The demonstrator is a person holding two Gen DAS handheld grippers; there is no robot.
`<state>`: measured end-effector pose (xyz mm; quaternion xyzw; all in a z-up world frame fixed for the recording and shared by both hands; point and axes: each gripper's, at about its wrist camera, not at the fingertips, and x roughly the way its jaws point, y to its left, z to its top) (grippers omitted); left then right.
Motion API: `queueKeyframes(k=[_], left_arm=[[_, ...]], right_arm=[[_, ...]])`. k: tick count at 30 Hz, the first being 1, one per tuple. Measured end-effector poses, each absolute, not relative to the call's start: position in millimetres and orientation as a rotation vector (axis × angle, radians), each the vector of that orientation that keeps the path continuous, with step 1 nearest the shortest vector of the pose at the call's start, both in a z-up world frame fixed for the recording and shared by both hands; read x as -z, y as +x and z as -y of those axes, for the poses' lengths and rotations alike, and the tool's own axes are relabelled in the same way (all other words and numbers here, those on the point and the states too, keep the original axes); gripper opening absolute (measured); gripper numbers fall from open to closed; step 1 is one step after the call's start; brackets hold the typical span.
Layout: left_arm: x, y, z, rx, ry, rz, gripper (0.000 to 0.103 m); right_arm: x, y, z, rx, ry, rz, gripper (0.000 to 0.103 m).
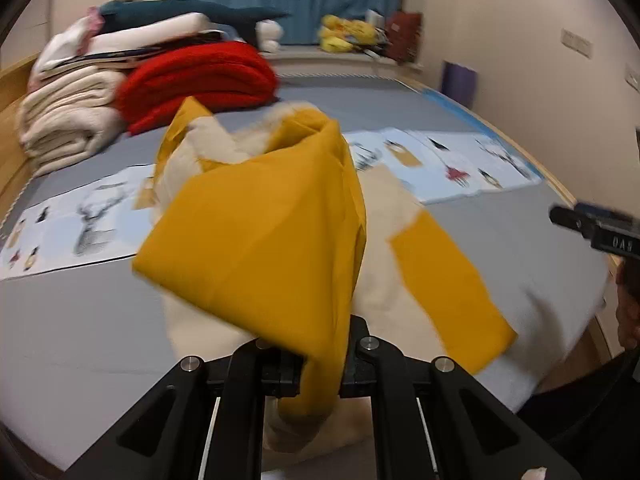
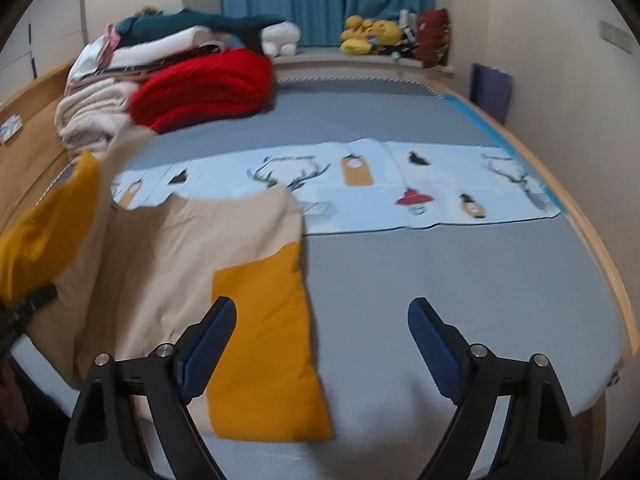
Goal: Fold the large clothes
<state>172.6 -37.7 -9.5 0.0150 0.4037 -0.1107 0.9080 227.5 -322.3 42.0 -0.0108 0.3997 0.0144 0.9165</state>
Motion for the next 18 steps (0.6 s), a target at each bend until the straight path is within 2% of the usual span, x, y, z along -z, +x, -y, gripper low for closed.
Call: queueKeyframes(k=[8, 10, 11, 12, 18], left_arm=[[54.9, 172.2, 114.4, 0.449, 0.182, -1.014, 0.011], [58.5, 172.2, 116.5, 0.476, 0.173, -1.048, 0.021], [57.7, 171.3, 113.3, 0.503, 0.139, -1.072, 0.036], [56.1, 170.7, 110.4, 0.534, 0.105, -1.092, 0.048], [17.7, 155.8, 80.9, 0.533, 0.074, -0.977, 0.052]], right_arm=[[-39.3, 230.4, 333.1, -0.089, 0.072, -0.841, 0.086], [-34.4, 233.4, 333.9, -0.158, 0.163, -0.877, 0.086], [-31.8, 235.1, 333.3, -0.195, 0.206, -0.892, 0.086], [-28.3, 237.7, 330.1, -0.238, 0.25, -0.909, 0.087], [0.8, 254.8, 302.8, -0.386, 0.381, -1.024, 0.087]])
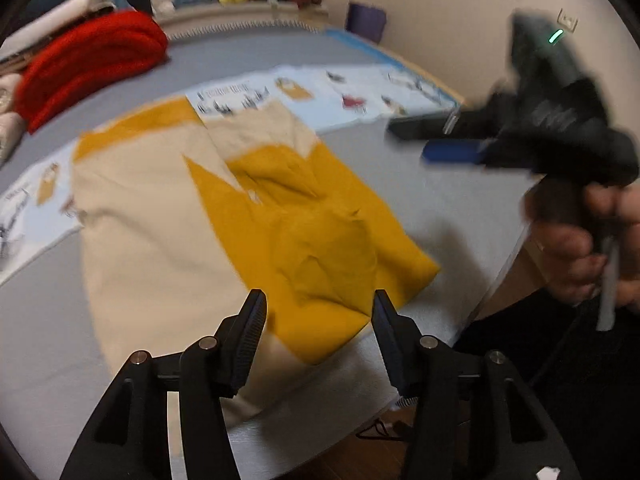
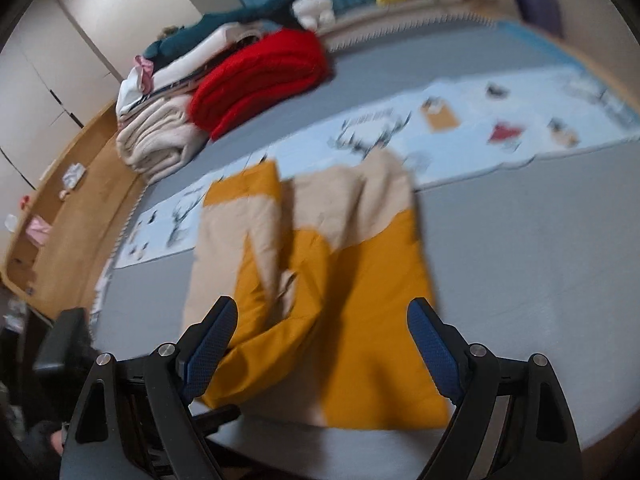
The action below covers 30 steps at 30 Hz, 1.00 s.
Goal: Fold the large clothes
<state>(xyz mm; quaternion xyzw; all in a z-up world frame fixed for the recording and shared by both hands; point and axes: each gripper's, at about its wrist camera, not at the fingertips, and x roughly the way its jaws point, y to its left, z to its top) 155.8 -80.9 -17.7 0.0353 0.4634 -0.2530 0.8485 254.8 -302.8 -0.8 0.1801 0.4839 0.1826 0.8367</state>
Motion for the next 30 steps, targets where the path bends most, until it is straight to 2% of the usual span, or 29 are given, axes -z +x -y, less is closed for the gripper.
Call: queueKeyframes(k=[4, 13, 21, 22, 24, 26, 28, 30], left_arm=[[9.9, 152.1, 53.1, 0.361, 0.135, -0.922, 0.053], [15.0, 150.6, 8.9, 0.24, 0.132, -0.938, 0.053], [20.2, 147.8, -11.2, 0.198, 0.124, -0.957, 0.053], [20.7, 147.6, -13.8, 0.193, 0.12, -0.96, 0.053], [21.7, 148.1, -17.1, 0.18, 0.115, -0.967, 0.053], [22.2, 148.6, -20.5, 0.171, 0.103, -0.972, 0.053], [23.8, 150.2, -23.7, 0.159, 0.094, -0.981, 0.053], [25.3, 152.7, -27.0, 0.152, 0.074, -0.993, 0.053]], right_arm=[[22.4, 261.2, 275.0, -0.442, 0.378, -1.105, 0.087], [70.5, 270.5, 213.7, -0.482, 0.233, -1.293, 0.087], [85.0, 265.7, 165.5, -0.506, 0.022, -1.322, 0.086], [85.6, 265.9, 162.1, -0.502, 0.005, -1.317, 0.084], [84.6, 267.4, 158.7, -0.493, -0.01, -1.3, 0.067], [81.5, 270.1, 161.2, -0.478, 0.002, -1.283, 0.041], [78.4, 272.1, 166.9, -0.488, 0.042, -1.276, 0.026], [72.5, 270.4, 169.6, -0.506, 0.036, -1.247, 0.021]])
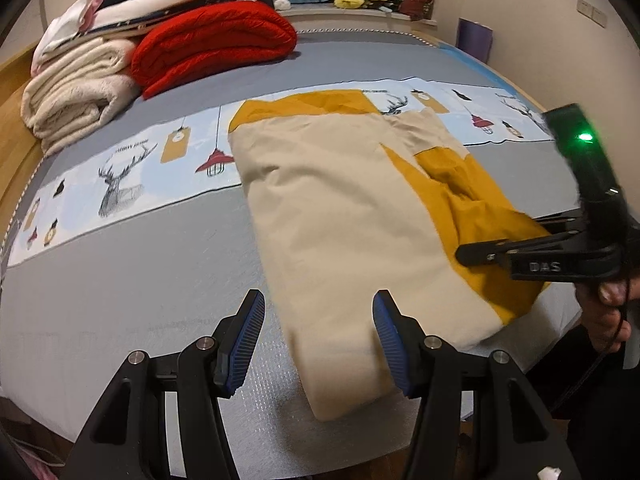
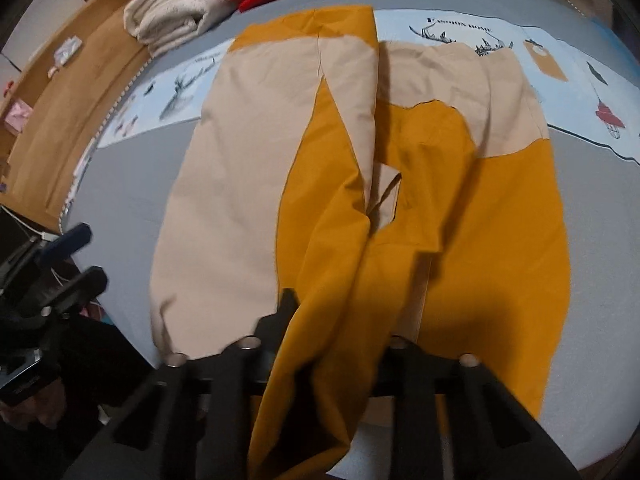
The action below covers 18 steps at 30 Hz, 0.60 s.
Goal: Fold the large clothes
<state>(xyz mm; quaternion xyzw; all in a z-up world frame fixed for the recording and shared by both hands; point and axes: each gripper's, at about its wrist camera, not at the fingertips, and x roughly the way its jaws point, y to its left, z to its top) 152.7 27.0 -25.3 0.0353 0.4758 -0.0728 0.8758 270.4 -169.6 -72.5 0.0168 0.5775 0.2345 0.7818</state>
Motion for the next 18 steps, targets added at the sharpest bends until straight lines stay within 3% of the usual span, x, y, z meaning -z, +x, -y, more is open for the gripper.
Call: queueKeyframes(k=[2, 8, 18], left_arm=[[26.4, 154.2, -30.0, 0.149, 0.051, -0.996, 0.053], [25.7, 156.3, -32.5, 0.176, -0.02, -0.998, 0.053], [70.6, 168.8, 8.2, 0.252, 0.025, -1.22, 0.052]], right_arm=[[59.1, 264.9, 172.4, -0.537, 0.034, -1.189, 0.016], [-11.3, 234.6, 219.2, -0.643, 0.176, -0.86, 0.013], [69.7, 256.6, 275.3, -0.258, 0.058, -1.22, 0.013]])
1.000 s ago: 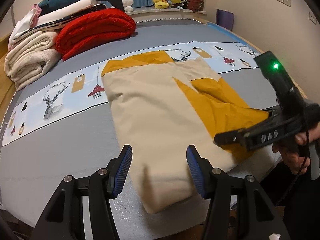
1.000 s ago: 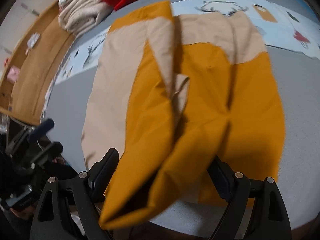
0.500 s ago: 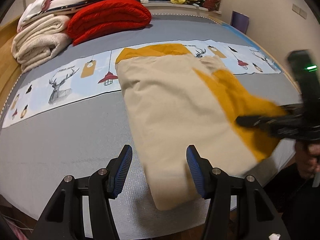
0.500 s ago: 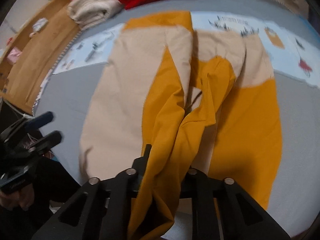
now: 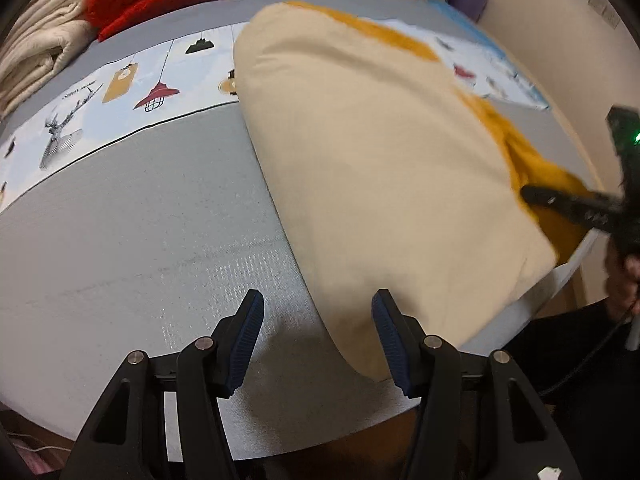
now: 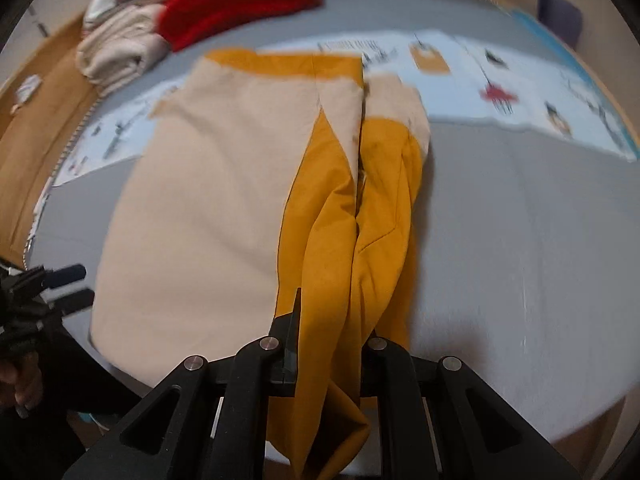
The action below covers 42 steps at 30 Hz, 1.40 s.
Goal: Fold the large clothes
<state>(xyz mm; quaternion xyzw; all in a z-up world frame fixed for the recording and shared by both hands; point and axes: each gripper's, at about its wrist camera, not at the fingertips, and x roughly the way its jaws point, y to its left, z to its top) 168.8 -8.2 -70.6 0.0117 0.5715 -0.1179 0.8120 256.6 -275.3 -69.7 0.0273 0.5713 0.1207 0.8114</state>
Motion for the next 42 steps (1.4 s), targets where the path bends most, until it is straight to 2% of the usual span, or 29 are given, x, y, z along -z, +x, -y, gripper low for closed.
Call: queueKeyframes(k=[8, 10, 14, 15, 21, 27, 31, 33, 34, 36, 37, 38, 42], left_arm=[[53.9, 168.3, 11.7, 0.285, -0.025, -1.148, 0.052], [67.9, 171.3, 20.9, 0.295, 0.016, -1.211, 0.057], [92.7, 175.1, 26.5, 0.289, 0.027, -1.321, 0.058], [90.8, 175.9, 26.7, 0.284, 0.026, -1.318, 0.058], [85.1, 177.4, 32.9, 0.299, 0.003, -1.32, 0.058], [73.8, 190.0, 22.7, 0.282, -0.08, -1.291, 0.058], [67.8, 208.9, 12.8, 0.261, -0.15, -1.289, 0.058], [63.5, 222.2, 8.5, 0.265, -0.177, -1.282, 0.065], [60.5, 231.6, 6.6, 0.266, -0.186, -1.271, 0.068], [59.5, 244.9, 4.1, 0.265, -0.192, -1.264, 0.074], [61.7, 252.5, 2.2, 0.263, -0.201, -1.268, 0.075], [66.0, 261.5, -0.9, 0.264, -0.225, -1.284, 0.077], [100.8, 296.0, -15.6, 0.276, -0.378, -1.406, 0.079]], right_arm=[[28.3, 244.3, 271.1, -0.349, 0.061, -1.021, 0.013], [44.1, 247.1, 268.9, -0.297, -0.001, -1.089, 0.013], [80.8, 262.1, 274.8, -0.229, 0.006, -1.264, 0.014], [79.6, 262.6, 274.0, -0.231, -0.001, -1.258, 0.015], [77.3, 255.2, 277.2, -0.182, -0.044, -1.247, 0.036], [113.3, 255.3, 289.5, -0.147, -0.08, -1.416, 0.036], [101.1, 261.3, 299.5, -0.147, -0.011, -1.376, 0.036], [79.5, 265.2, 308.4, -0.143, 0.04, -1.277, 0.036], [66.6, 267.1, 314.1, -0.139, 0.073, -1.214, 0.04], [50.2, 271.0, 322.1, -0.133, 0.132, -1.127, 0.055], [47.0, 274.1, 323.9, -0.135, 0.152, -1.107, 0.071], [46.7, 279.1, 323.3, -0.142, 0.167, -1.108, 0.082], [93.2, 311.6, 316.0, -0.2, 0.233, -1.318, 0.083]])
